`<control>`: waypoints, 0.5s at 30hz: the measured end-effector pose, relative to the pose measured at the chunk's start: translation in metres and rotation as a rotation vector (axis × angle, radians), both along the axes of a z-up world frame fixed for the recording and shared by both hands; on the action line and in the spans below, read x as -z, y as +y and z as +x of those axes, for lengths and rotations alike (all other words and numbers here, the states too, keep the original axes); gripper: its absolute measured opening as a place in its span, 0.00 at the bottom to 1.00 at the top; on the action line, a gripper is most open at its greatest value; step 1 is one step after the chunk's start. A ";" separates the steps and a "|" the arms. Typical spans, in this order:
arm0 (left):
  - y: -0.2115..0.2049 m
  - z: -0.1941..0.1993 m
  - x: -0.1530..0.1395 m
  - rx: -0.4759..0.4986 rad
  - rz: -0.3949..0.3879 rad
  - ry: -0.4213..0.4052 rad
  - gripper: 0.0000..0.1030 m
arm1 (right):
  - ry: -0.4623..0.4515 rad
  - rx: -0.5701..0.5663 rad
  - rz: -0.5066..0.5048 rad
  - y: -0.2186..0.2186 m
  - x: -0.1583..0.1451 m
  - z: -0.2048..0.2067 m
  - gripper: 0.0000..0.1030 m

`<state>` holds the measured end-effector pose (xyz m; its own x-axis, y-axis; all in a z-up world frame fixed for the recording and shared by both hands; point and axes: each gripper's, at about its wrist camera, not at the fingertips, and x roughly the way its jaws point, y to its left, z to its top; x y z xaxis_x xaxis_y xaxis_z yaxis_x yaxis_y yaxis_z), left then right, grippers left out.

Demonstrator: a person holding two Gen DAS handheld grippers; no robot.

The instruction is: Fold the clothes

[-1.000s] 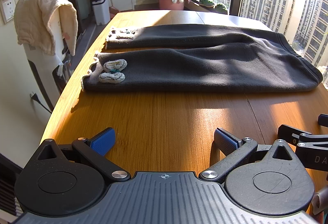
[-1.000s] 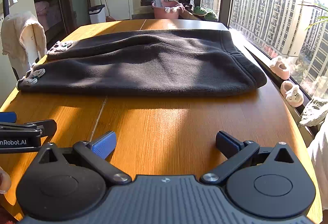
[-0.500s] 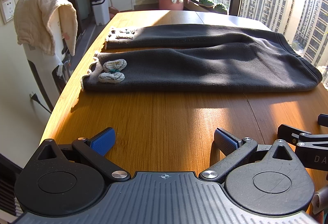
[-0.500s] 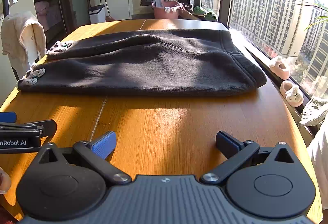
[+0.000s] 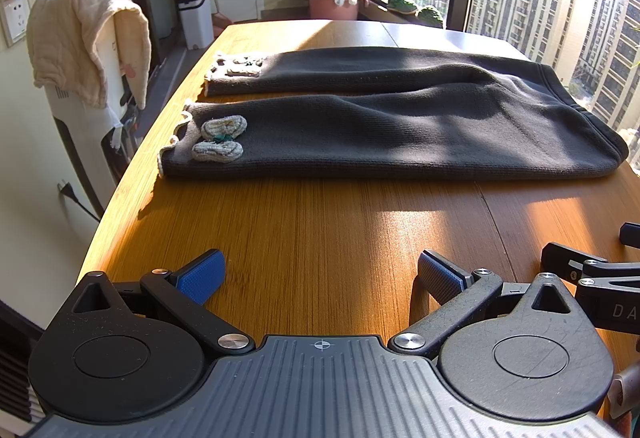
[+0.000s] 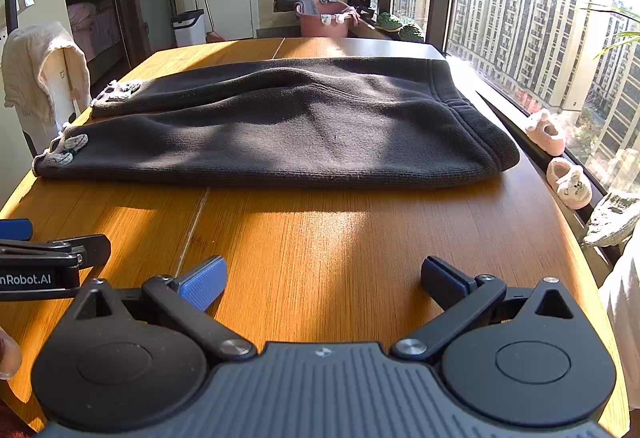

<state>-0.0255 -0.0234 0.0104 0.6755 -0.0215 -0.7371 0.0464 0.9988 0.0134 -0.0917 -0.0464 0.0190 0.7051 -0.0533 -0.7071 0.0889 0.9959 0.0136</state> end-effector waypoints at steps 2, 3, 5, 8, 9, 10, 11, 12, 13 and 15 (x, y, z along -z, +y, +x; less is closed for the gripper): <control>0.000 0.000 0.000 0.001 0.000 0.000 1.00 | 0.000 0.000 0.000 0.000 0.000 0.000 1.00; 0.000 0.000 0.000 0.002 0.000 0.001 1.00 | 0.000 0.000 0.000 0.000 0.000 0.000 1.00; 0.000 -0.001 0.000 0.002 0.000 0.001 1.00 | 0.000 0.000 0.000 0.000 0.000 0.000 1.00; 0.000 -0.001 0.000 0.003 0.000 -0.001 1.00 | 0.000 -0.001 0.000 0.000 0.000 0.000 1.00; 0.000 -0.002 0.000 0.004 0.000 -0.004 1.00 | 0.000 -0.001 0.000 0.000 0.000 0.000 1.00; 0.000 -0.002 0.001 0.005 0.000 -0.009 1.00 | 0.000 -0.001 0.000 0.000 0.000 0.000 1.00; 0.000 -0.003 0.001 0.009 0.000 -0.013 1.00 | 0.000 -0.002 -0.001 0.000 0.000 0.000 1.00; 0.000 -0.004 0.001 0.014 -0.001 -0.017 1.00 | 0.000 -0.002 -0.001 0.000 0.000 -0.001 1.00; 0.001 -0.005 0.001 0.021 -0.002 -0.020 1.00 | 0.000 -0.003 -0.001 0.000 0.000 -0.001 1.00; 0.003 -0.006 0.001 0.045 -0.004 -0.024 1.00 | 0.001 -0.009 -0.001 0.000 0.000 -0.001 1.00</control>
